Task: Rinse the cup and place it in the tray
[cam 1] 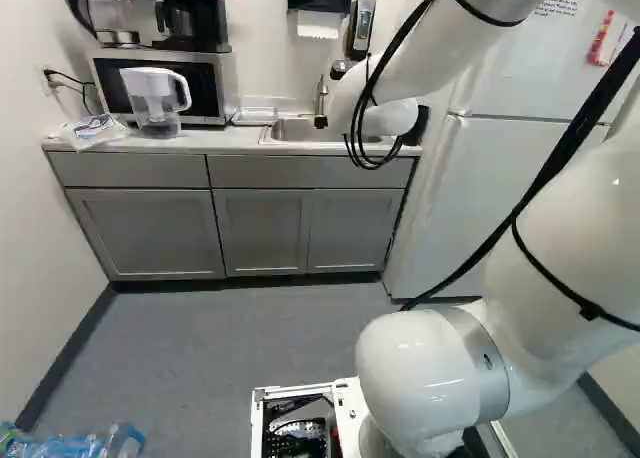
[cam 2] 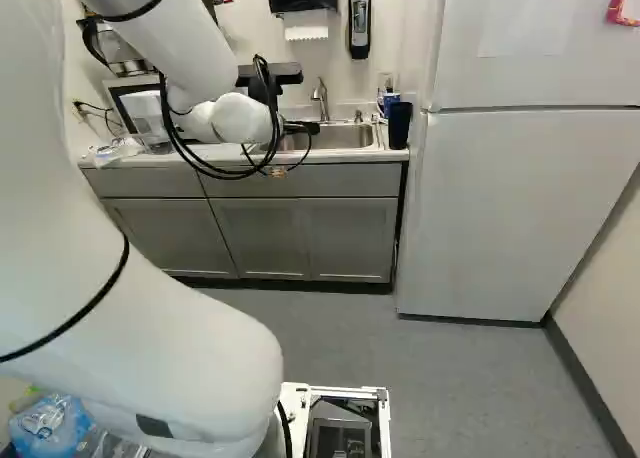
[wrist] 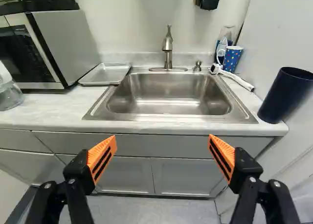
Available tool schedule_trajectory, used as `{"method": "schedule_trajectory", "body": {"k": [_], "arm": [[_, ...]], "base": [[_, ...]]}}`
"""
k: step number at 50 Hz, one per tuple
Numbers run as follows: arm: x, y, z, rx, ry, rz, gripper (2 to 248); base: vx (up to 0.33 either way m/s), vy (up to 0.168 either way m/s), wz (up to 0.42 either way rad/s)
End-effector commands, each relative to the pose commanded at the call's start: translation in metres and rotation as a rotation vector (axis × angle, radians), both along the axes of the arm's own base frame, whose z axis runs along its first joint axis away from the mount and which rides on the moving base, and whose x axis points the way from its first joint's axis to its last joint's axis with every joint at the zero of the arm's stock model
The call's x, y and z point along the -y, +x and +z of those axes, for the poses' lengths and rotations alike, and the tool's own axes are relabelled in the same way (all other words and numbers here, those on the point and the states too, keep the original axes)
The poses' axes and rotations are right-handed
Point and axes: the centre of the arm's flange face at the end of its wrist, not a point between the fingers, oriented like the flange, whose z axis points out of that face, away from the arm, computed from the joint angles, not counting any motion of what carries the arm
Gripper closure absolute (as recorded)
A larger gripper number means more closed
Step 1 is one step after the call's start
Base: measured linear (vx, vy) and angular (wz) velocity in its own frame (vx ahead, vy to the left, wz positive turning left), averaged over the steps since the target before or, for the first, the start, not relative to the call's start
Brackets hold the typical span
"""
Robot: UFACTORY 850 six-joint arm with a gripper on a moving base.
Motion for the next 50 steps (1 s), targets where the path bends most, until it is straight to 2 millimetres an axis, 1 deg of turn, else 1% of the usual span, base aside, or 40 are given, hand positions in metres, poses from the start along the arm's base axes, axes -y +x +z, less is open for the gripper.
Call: {"method": "schedule_trajectory", "body": {"k": [23, 50], "arm": [[0.0, 0.002, 0.02, -0.005, 0.0, 0.0, 3], [0.0, 0.005, 0.05, 0.055, 0.001, 0.0, 3]], "base": [[0.0, 0.0, 0.0], [0.0, 0.0, 0.0]]}}
